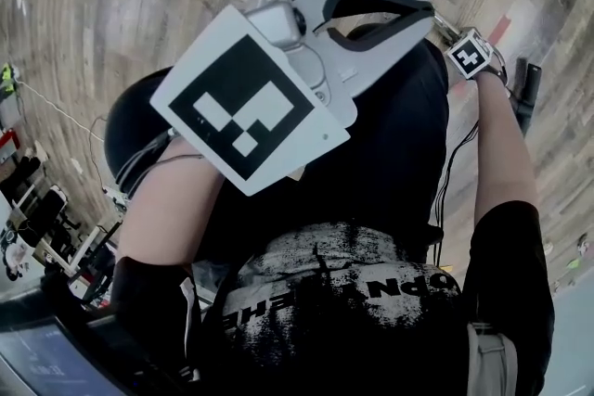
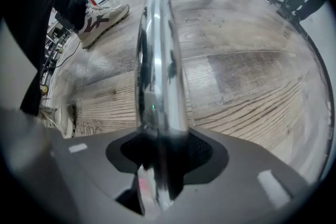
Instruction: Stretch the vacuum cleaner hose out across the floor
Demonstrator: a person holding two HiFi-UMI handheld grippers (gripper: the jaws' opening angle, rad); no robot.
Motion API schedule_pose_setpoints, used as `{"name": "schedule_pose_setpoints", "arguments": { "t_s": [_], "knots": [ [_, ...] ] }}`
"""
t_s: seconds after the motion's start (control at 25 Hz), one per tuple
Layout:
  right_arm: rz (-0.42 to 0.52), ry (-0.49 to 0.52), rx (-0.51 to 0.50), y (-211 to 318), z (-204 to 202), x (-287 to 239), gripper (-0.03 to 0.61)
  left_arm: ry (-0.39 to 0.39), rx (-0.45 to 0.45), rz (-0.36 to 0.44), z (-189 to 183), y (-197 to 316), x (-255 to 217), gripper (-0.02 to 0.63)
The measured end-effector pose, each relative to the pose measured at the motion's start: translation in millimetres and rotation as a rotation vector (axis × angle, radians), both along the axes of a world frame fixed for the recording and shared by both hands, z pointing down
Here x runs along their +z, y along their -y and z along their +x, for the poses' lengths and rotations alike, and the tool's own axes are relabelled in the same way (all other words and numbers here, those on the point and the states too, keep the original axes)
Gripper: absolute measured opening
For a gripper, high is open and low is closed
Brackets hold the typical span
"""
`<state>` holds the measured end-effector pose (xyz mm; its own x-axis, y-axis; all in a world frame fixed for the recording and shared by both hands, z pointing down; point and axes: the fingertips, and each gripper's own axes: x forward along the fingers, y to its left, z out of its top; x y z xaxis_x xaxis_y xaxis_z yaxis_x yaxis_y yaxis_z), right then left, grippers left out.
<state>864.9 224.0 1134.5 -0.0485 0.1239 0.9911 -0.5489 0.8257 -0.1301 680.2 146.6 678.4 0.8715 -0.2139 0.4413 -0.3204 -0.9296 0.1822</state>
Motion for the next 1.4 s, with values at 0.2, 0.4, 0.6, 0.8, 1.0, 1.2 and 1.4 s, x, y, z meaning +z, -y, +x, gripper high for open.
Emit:
{"name": "schedule_pose_setpoints", "arguments": {
  "t_s": [0.2,0.4,0.6,0.8,1.0,1.2,1.4],
  "knots": [
    [-0.016,-0.021,-0.012,-5.0,-0.2,-3.8,0.322,-0.010,0.002,0.009,-0.4,1.3,-4.0,0.000],
    [0.032,-0.012,-0.018,2.4,-1.7,-9.6,0.314,0.003,0.017,0.024,-0.7,0.4,-0.9,0.000],
    [-0.011,0.064,0.057,-6.6,-17.4,-26.0,0.293,-0.023,0.028,0.029,-5.9,12.8,-11.4,0.000],
    [-0.085,0.130,0.207,-2.4,-34.6,-40.9,0.200,-0.069,0.048,0.008,-13.9,42.8,-21.8,0.000],
    [-0.056,0.104,0.306,15.7,-50.0,-77.1,0.005,-0.104,0.131,0.119,-25.0,77.5,-30.9,0.000],
    [0.101,0.157,0.295,83.1,-98.7,-186.1,0.003,-0.120,0.051,0.061,-53.5,117.1,-59.7,0.000],
    [0.213,0.255,0.308,130.2,-131.4,-340.8,0.005,-0.131,0.071,0.018,-70.0,123.4,-150.4,0.000]
  ]
}}
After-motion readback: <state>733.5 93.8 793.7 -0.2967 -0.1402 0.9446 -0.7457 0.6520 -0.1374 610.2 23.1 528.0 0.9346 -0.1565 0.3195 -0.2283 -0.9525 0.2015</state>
